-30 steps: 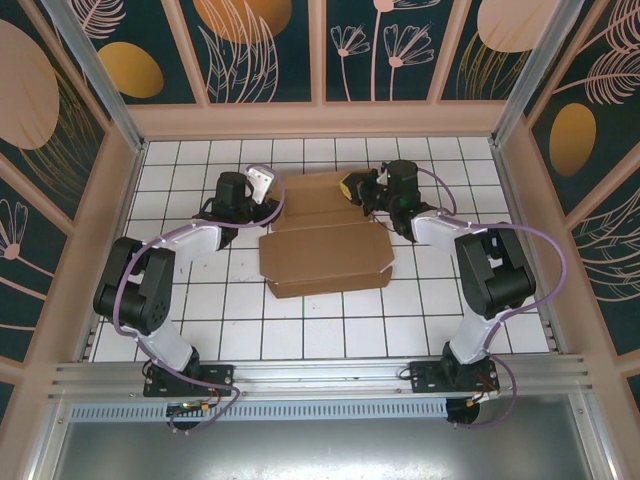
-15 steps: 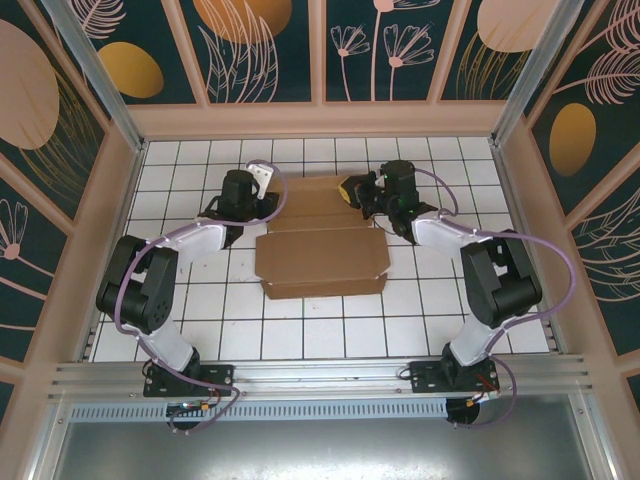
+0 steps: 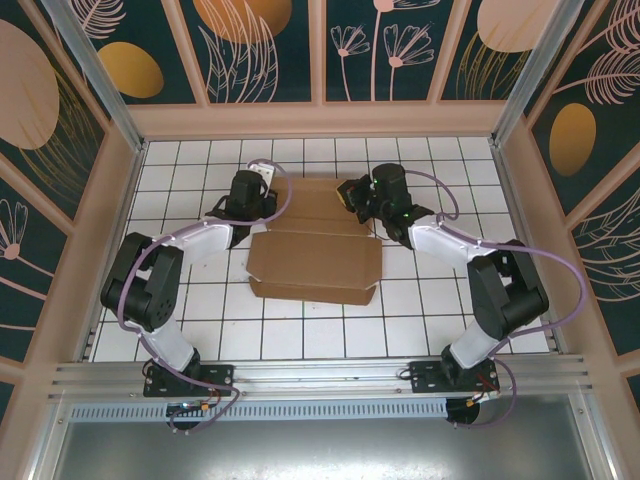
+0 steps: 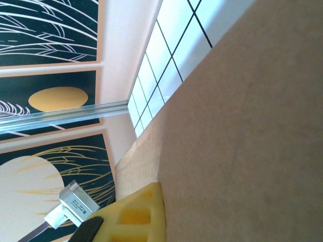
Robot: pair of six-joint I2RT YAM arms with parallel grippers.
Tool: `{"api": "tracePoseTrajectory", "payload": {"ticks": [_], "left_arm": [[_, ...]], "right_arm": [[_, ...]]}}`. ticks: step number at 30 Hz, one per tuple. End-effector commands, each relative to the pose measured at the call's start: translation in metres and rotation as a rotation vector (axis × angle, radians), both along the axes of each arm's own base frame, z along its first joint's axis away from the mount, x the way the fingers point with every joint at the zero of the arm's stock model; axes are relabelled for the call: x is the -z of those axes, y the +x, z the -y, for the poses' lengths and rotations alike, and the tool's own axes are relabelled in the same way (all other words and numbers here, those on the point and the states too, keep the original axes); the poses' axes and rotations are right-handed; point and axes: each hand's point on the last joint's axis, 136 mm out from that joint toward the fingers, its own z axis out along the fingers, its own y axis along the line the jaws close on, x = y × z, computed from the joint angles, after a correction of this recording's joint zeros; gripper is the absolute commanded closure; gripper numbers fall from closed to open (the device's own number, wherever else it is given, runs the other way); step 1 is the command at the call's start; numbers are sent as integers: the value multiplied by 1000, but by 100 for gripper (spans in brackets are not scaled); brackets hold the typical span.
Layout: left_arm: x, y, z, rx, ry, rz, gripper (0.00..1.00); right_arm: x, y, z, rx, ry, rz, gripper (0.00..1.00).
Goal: Fold the paper box
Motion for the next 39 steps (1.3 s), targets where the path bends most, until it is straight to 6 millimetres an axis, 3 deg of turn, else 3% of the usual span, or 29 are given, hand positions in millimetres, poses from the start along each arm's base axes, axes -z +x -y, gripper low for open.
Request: {"api": "tracePoseTrajectory", "payload": {"ticks": [1,5,7,9,11,16,17,21,26,30,34,39], "left_arm": [[6,8,-31,-147,53,-12,100],[9,7,-26,-148,13,-33,99],[10,4,-19,-130,-42,-44,77],[12,0,-13,-109,-88,-54,68],[9,-3,-9,-100,-129,-54,64],[29,-18,-6,-80,-177,-90,59],[20,-19,-5,-79,-195,-74,58],[21,-25,-3,-65,-230,-74,55],[27,-28,-4,-77,-244,-79,59],[30,-20,-15,-154,-185,-72,71],[45,-15,-14,-191,-108,-93,82],[43,-13,-12,-238,-4,-68,95]], "right_arm": [[-1,6,25,97,-113,11,96],[-1,6,21,89,-120,21,96],[3,5,18,73,-108,27,96],[7,5,17,63,-103,26,96],[12,4,18,57,-100,23,96],[18,1,20,50,-92,25,96],[19,2,21,52,-92,25,96],[18,2,22,49,-92,32,95],[17,2,22,50,-83,35,95],[16,-1,18,42,-73,33,95],[15,-4,14,39,-64,24,95],[11,-7,10,47,-93,22,95]]}}
